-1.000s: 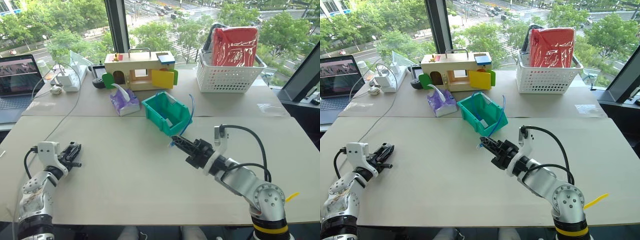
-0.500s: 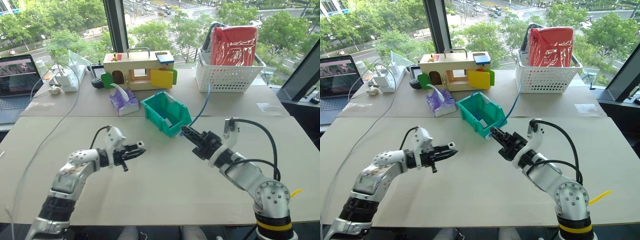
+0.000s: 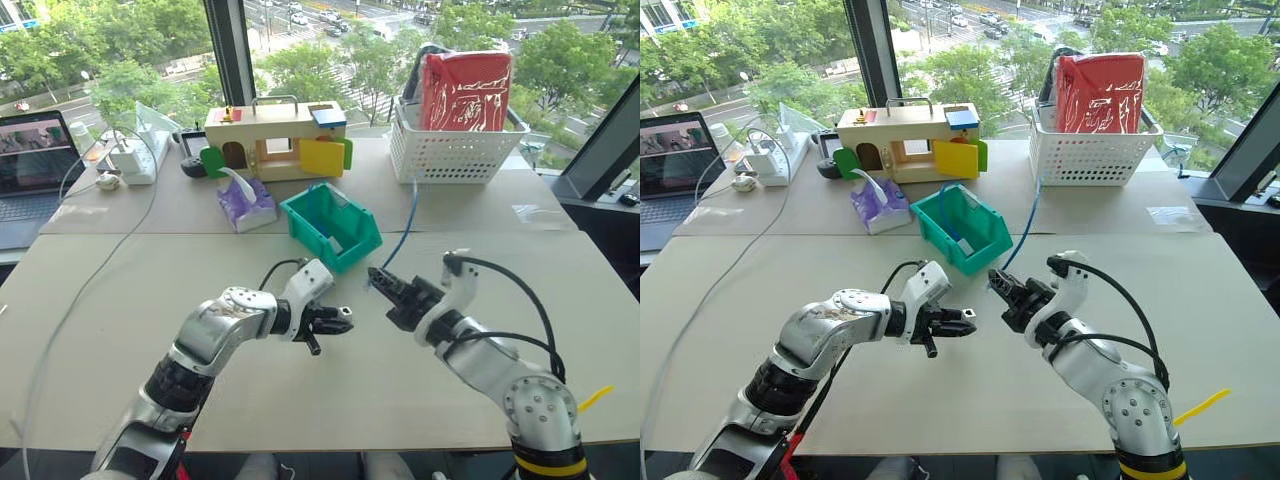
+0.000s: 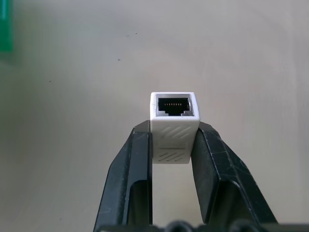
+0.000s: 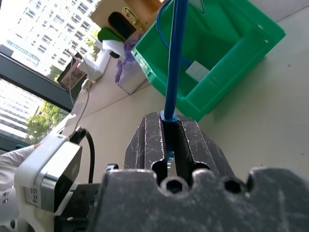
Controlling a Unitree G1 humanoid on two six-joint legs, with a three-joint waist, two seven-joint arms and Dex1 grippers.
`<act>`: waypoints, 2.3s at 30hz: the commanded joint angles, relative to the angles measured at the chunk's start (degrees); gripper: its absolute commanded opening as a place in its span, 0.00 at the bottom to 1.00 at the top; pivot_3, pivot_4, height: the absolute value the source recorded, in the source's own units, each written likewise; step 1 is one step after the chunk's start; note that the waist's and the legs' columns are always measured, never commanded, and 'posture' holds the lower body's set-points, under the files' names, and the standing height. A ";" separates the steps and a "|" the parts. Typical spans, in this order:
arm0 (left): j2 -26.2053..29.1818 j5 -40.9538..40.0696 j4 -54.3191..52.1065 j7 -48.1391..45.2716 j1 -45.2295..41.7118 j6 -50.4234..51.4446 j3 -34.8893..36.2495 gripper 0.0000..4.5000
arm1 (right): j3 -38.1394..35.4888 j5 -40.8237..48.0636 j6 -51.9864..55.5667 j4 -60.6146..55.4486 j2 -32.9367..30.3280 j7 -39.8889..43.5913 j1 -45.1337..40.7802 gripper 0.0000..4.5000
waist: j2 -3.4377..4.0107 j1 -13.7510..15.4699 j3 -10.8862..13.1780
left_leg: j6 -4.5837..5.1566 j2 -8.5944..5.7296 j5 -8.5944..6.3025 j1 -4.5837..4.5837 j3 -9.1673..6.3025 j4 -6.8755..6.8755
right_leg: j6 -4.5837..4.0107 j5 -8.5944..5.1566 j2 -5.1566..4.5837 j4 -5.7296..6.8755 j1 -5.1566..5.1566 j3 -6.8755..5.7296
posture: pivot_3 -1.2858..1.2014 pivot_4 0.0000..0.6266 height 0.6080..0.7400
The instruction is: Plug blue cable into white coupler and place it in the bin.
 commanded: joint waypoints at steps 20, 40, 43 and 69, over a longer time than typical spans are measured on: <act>-7.47 -2.10 -4.37 11.98 -0.36 14.83 2.38 0.14 | 0.68 -3.34 6.06 1.10 -2.21 2.87 3.11 0.00 | -0.01 0.73 0.00 | -0.01 -0.02 0.00 -0.03 0.00 0.08 | 0.00 0.00 -0.01 -0.02 0.04 0.00 | 0.52 0.24 1.00; -6.30 -3.12 -5.03 13.62 -1.02 14.94 2.73 0.14 | 0.85 -8.29 7.47 4.28 0.34 9.84 5.53 0.00 | -0.01 0.59 0.00 | -0.01 -0.01 0.00 -0.01 0.00 0.08 | 0.00 0.00 -0.01 -0.01 0.05 0.00 | 0.52 0.24 1.00; -6.55 -3.20 -4.93 13.91 -0.98 14.76 2.91 0.14 | 0.38 -7.27 7.58 4.47 1.38 10.30 5.36 0.00 | -0.01 0.59 -0.01 | -0.01 -0.02 0.00 -0.01 0.00 0.08 | 0.00 0.00 0.00 -0.01 0.05 0.00 | 0.52 0.24 1.00; -6.57 -3.69 -4.40 13.88 -1.35 14.36 2.64 0.14 | -3.06 -1.87 9.04 6.39 4.88 7.61 6.36 0.00 | 0.00 0.61 -0.01 | -0.01 -0.02 0.00 -0.01 0.00 0.09 | 0.00 0.01 0.00 0.00 0.06 0.00 | 0.52 0.24 1.00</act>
